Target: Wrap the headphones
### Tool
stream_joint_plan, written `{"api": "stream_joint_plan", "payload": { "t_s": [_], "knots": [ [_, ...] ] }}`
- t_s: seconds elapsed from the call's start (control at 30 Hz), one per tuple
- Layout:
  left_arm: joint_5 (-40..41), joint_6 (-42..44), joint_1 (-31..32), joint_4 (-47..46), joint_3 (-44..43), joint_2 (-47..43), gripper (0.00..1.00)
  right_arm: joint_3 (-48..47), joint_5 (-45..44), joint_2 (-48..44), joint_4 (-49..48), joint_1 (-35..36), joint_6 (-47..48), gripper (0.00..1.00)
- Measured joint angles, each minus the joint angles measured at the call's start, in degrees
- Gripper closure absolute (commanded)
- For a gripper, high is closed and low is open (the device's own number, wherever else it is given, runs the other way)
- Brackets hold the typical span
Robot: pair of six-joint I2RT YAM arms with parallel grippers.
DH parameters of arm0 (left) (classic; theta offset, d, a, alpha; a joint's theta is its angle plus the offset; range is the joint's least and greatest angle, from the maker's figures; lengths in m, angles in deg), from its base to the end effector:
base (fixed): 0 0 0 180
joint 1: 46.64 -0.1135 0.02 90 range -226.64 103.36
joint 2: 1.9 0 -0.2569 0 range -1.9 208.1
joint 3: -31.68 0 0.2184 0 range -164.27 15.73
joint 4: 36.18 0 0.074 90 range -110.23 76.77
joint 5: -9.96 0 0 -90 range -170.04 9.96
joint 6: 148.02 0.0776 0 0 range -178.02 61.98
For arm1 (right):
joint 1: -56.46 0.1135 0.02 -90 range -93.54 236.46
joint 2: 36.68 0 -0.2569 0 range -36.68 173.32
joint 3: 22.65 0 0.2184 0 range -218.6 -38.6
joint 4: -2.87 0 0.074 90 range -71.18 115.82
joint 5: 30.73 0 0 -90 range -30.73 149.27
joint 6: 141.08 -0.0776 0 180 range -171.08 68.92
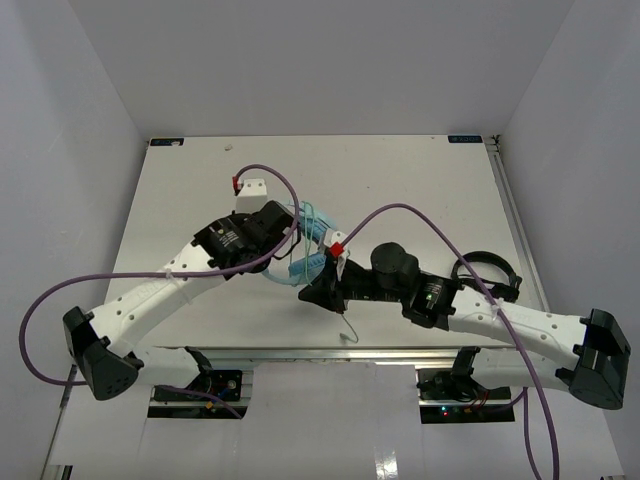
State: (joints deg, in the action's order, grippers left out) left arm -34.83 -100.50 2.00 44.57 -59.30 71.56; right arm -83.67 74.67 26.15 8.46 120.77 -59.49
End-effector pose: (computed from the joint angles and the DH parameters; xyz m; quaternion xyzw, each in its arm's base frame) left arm 0.1821 -0.1235 0.3106 -0.0406 0.9016 0.1092 0.4166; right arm 0.0978 0.2509 0.3160 -0.4271 0.6162 0.4688 0.4670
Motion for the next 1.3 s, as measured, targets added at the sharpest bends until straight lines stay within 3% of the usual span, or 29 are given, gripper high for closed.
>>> {"api": "stream_joint_plan", "payload": {
  "t_s": [0.4,0.53,0.97,1.3],
  "knots": [
    [-0.8,-0.7,-2.1,-0.7,-0.9,-5.3,1.00,5.7,-5.2,2.2,-7.3,3.9,-1.4,0.88],
    [-1.3,-1.3,-2.1,-0.9,-0.9,-5.6,1.00,7.3,-6.0,2.5,-10.0,4.8,-1.7,0.81],
    [-7.1,-3.0,-2.4,-7.1,-0.9,-12.5,1.00,13.2,-7.9,7.3,-19.7,5.9,-0.8,0.73],
    [-8.9,-4.0,-2.4,-8.4,-0.7,-15.7,1.00,17.2,-7.8,14.1,-34.3,6.6,0.3,0.62]
  ]
}}
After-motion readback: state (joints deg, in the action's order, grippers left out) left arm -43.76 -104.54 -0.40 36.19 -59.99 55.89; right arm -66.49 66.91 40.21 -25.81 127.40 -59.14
